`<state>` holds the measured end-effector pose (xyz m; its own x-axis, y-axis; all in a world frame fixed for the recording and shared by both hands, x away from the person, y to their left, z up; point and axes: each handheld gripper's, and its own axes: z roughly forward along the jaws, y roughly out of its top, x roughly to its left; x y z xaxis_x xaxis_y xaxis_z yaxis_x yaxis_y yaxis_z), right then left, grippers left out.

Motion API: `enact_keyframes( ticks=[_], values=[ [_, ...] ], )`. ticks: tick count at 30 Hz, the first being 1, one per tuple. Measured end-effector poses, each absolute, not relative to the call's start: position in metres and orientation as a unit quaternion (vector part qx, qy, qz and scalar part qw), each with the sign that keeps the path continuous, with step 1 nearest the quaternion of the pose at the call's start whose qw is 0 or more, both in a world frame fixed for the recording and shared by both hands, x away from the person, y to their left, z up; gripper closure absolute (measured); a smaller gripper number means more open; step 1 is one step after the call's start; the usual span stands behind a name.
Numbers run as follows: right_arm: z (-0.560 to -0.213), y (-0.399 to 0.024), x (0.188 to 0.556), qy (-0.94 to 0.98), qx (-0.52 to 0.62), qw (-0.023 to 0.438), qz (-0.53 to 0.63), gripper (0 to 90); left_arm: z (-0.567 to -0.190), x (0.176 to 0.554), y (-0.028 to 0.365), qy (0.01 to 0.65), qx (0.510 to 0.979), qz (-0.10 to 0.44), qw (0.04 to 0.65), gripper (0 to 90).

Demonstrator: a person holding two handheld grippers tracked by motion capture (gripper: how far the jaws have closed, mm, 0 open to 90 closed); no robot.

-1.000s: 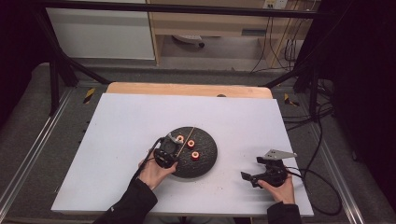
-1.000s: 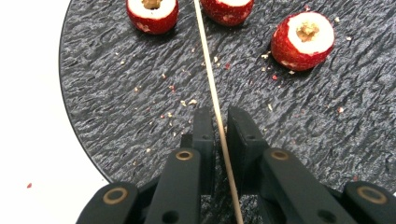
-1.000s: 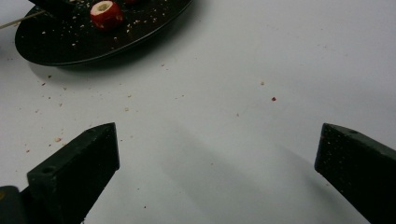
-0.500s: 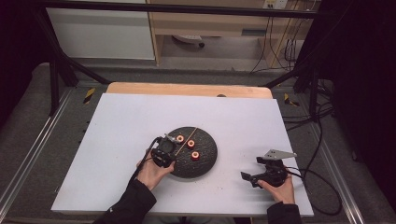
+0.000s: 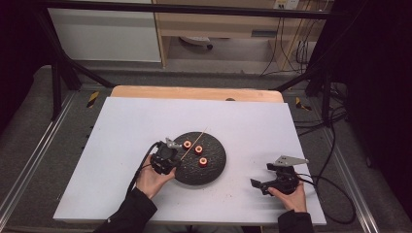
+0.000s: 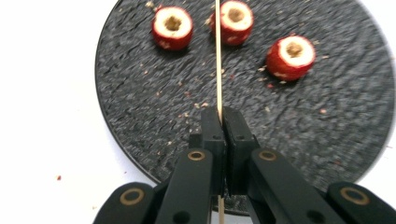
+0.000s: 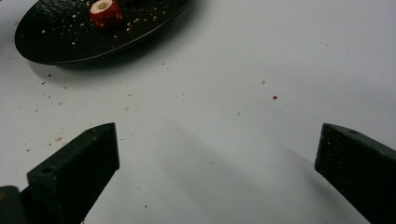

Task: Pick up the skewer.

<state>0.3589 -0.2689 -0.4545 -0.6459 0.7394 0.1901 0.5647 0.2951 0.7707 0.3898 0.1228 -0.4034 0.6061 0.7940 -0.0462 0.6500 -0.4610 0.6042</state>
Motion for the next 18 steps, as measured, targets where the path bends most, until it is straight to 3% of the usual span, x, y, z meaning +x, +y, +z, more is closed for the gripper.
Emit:
enact_keyframes(
  ticks=[18],
  values=[
    [-0.454,-0.269,0.359,0.796,0.409,0.097,0.435,0.7,-0.398,0.374,0.165,0.369,0.838,0.117,0.384,88.3]
  ],
)
